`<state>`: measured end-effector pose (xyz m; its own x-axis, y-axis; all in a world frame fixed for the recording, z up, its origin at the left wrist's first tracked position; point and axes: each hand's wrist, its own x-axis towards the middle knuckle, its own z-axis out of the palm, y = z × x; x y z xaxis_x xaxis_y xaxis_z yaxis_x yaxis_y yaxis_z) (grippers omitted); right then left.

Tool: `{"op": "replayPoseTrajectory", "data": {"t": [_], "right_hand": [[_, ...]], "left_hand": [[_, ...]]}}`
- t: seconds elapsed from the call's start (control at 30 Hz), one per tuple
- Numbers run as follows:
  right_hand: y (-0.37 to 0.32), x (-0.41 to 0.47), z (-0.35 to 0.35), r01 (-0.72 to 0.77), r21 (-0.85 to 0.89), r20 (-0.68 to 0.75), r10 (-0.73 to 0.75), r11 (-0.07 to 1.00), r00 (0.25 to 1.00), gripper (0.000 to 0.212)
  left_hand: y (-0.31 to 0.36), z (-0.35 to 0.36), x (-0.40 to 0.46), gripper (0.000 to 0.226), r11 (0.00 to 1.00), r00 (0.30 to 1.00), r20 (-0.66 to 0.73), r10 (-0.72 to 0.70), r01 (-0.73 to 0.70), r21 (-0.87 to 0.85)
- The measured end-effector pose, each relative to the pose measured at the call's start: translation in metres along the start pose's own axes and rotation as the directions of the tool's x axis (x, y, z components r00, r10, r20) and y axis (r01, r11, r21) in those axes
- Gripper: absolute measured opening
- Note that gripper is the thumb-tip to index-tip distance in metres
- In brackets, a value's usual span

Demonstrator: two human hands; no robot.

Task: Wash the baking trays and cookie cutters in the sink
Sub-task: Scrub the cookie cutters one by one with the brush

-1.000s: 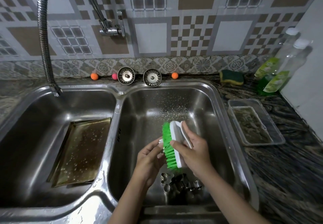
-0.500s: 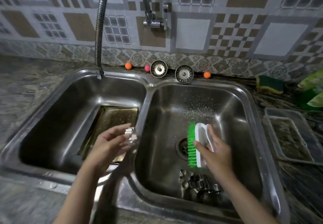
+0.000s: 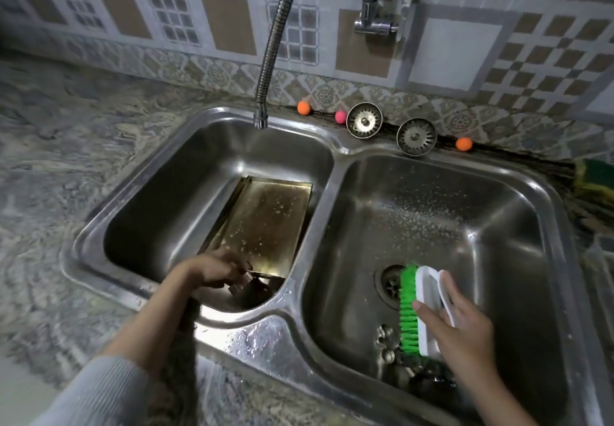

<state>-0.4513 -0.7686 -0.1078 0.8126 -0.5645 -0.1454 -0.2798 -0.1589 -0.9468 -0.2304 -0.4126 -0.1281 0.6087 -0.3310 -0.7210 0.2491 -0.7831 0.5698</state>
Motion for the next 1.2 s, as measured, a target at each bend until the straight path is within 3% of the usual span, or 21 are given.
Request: {"op": "replayPoseTrajectory", "data": {"t": [0.13,0.3,0.47,0.6,0.67,0.73,0.8,0.87,0.93,1.0,1.1,1.2], "right_hand": [[0.002,0.002,0.001,0.001,-0.008,-0.009,-0.001,1.0,1.0,0.07],[0.004,0.0,0.003,-0.024,0.051,0.003,0.024,0.998,1.0,0.071],[0.008,-0.005,-0.002,-0.055,0.061,-0.024,0.056,0.997,0.998,0.073],[0.012,-0.003,-0.015,-0.085,0.108,-0.052,0.091,0.99,0.994,0.072],[0.013,-0.003,-0.022,-0.083,0.096,-0.079,0.091,0.992,0.993,0.072],[0.013,-0.003,-0.031,-0.085,0.101,-0.108,0.096,0.991,0.99,0.071],[0.012,-0.005,-0.04,-0.087,0.104,-0.129,0.1,0.991,0.987,0.069],[0.013,-0.007,-0.05,-0.087,0.088,-0.144,0.099,0.992,0.985,0.069],[0.019,-0.009,-0.058,-0.094,0.096,-0.153,0.108,0.991,0.982,0.07],[0.023,-0.012,-0.063,-0.115,0.117,-0.155,0.132,0.986,0.979,0.07],[0.026,-0.014,-0.065,-0.129,0.145,-0.16,0.152,0.981,0.975,0.07],[0.023,-0.013,-0.066,-0.123,0.161,-0.131,0.144,0.979,0.981,0.073]], "left_hand": [[-0.015,-0.006,0.014,0.051,0.998,0.998,-0.045,0.042,-0.045,-0.053],[-0.013,-0.002,0.014,0.06,0.993,0.999,0.014,0.043,-0.041,-0.113],[0.0,-0.005,-0.005,0.052,0.947,0.996,-0.02,0.085,-0.087,-0.31],[0.044,0.013,-0.041,0.045,0.856,0.957,0.048,0.285,-0.232,-0.463],[0.074,0.03,-0.056,0.039,0.867,0.933,0.043,0.358,-0.314,-0.387],[0.102,0.046,-0.065,0.031,0.921,0.932,-0.023,0.363,-0.362,-0.142],[0.126,0.063,-0.072,0.025,0.941,0.92,-0.214,0.33,-0.339,-0.009],[0.147,0.084,-0.076,0.026,0.909,0.851,-0.348,0.393,-0.417,0.007],[0.167,0.111,-0.075,0.029,0.874,0.838,-0.269,0.475,-0.484,0.036],[0.178,0.143,-0.061,0.029,0.872,0.87,-0.055,0.49,-0.487,0.051],[0.177,0.19,-0.019,0.043,0.865,0.89,0.217,0.4,-0.445,0.232],[0.167,0.223,0.017,0.067,0.767,0.868,0.399,0.296,-0.465,0.442]]}}
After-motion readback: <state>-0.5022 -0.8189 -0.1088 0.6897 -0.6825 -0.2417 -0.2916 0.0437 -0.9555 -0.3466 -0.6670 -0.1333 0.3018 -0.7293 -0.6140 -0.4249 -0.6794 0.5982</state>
